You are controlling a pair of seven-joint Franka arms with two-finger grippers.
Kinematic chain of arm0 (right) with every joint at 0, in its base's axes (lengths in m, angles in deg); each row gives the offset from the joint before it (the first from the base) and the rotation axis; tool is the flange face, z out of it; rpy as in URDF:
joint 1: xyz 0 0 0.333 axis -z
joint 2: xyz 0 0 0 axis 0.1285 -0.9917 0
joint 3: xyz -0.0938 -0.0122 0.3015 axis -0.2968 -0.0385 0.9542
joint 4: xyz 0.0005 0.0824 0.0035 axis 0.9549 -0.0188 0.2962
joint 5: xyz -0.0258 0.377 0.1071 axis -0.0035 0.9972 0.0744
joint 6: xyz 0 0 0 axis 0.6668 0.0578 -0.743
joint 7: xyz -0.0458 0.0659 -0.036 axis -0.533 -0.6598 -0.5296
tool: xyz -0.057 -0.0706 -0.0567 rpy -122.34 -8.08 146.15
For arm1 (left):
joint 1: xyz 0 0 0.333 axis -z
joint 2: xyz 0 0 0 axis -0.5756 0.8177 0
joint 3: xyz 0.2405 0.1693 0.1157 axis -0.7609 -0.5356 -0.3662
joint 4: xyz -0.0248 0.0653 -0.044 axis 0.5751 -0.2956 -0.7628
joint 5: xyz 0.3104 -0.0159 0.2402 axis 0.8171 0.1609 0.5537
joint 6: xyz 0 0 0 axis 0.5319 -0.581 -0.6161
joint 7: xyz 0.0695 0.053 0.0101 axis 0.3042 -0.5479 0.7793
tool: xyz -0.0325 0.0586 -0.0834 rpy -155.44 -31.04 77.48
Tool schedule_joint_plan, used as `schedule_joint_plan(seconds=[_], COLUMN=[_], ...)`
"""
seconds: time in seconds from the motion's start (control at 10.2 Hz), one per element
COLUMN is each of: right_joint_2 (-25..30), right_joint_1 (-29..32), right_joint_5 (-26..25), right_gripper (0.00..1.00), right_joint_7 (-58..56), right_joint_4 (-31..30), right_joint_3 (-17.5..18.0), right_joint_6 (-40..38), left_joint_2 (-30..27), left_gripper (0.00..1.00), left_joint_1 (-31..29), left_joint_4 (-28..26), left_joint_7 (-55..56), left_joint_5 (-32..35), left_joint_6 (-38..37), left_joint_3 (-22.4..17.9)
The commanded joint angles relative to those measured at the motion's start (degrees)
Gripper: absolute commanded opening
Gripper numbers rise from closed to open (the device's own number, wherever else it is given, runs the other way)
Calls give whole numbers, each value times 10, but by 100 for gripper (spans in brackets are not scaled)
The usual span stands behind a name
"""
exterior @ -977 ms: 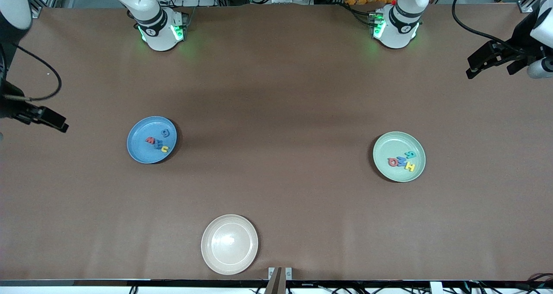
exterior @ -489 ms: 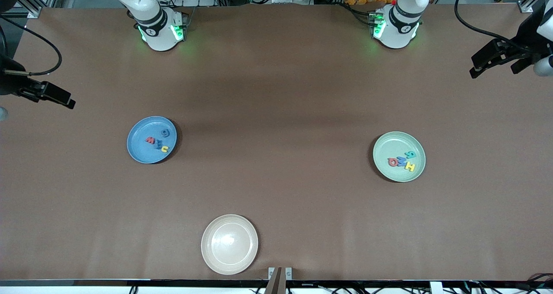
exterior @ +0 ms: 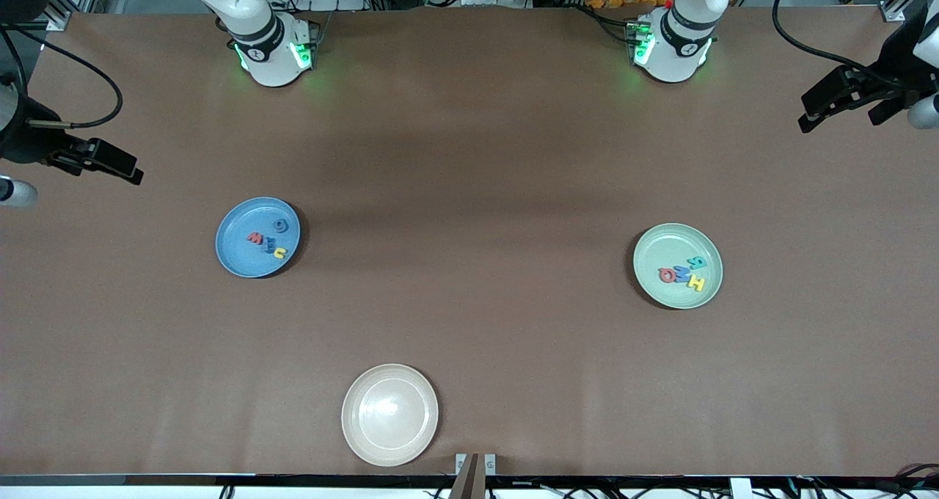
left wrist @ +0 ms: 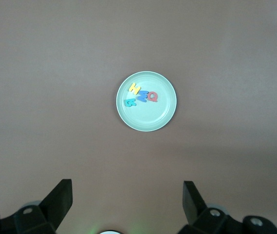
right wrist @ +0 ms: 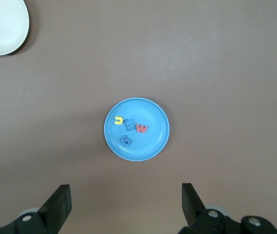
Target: Sort upper and lower case letters into plates
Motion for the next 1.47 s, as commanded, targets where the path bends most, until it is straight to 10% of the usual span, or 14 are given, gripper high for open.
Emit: schedule_joint_plan(seconds=[0.0,1.37], right_joint_2=[2,2], right_joint_1=[5,8], right_joint_5=[12,12], right_gripper=[100,100], right_joint_7=[-6,-6], right_joint_4=[-2,-5], right_joint_3=[2,1], right_joint_6=[3,-14], left_joint_2=[0,-3], left_gripper=[100,100], left_joint_1=[-3,-8], left_joint_4=[9,-29], left_joint_7=[-15,-31], left_joint_5=[-10,20], left_joint_6=[-8,42], left_joint_3=[-1,0])
